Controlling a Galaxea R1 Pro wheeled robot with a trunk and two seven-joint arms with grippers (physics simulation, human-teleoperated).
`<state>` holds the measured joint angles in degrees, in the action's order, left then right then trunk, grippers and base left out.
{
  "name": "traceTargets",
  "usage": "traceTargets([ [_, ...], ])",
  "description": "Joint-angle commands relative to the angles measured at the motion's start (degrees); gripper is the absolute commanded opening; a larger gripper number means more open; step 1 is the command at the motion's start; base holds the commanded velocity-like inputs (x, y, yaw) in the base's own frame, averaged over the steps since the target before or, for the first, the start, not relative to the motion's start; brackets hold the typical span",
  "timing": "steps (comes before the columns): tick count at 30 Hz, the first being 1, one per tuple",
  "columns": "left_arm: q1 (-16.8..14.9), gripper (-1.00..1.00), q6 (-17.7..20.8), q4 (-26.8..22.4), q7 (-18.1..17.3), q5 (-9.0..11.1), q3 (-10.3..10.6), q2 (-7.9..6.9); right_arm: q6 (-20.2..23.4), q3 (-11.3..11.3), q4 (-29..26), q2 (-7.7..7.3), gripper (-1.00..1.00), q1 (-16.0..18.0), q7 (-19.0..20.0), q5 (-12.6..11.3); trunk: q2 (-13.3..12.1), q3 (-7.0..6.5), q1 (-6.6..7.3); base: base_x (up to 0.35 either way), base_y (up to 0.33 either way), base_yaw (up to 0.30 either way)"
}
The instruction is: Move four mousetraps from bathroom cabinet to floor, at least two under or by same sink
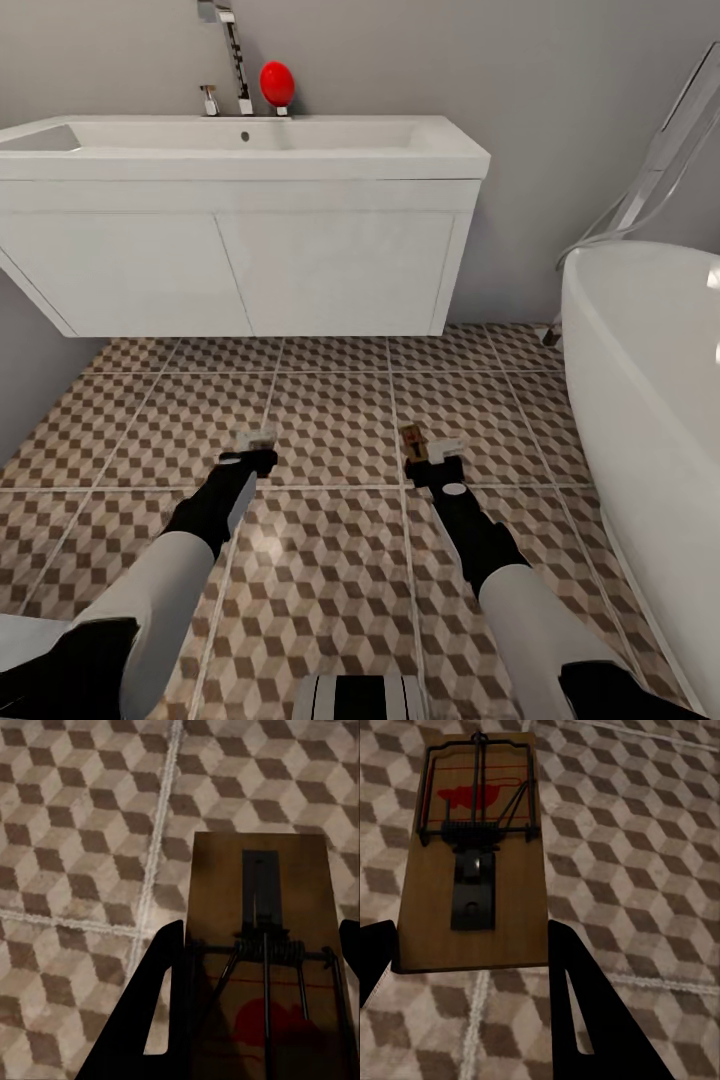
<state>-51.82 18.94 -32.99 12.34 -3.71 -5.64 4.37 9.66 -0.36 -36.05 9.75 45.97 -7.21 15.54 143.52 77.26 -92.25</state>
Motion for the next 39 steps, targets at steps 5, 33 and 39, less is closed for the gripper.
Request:
traceTargets([
  [5,-0.1,-1.00,-14.5,8.0,0.1,-0.5,0.1,0.16,-4.6,-0.1,3.7,0.03,-1.00,0.1,2.2,0.4,0.0,0.04,0.01,0.000,0.000,0.000],
  [33,0.4,-1.00,-19.3,18.9,0.1,-0.1,-0.1,-0.01,-14.5,-0.2,13.2,-0.39,-1.00,0.2,4.1,0.5,0.0,0.04,0.01,0.000,0.000,0.000],
  [39,0.4,-1.00,-19.9,21.4,0.1,-0.1,-0.1,0.02,-14.5,-0.3,13.2,-0.44,-1.00,0.2,4.1,0.5,0.1,0.93,-0.09,0.000,0.000,0.000],
])
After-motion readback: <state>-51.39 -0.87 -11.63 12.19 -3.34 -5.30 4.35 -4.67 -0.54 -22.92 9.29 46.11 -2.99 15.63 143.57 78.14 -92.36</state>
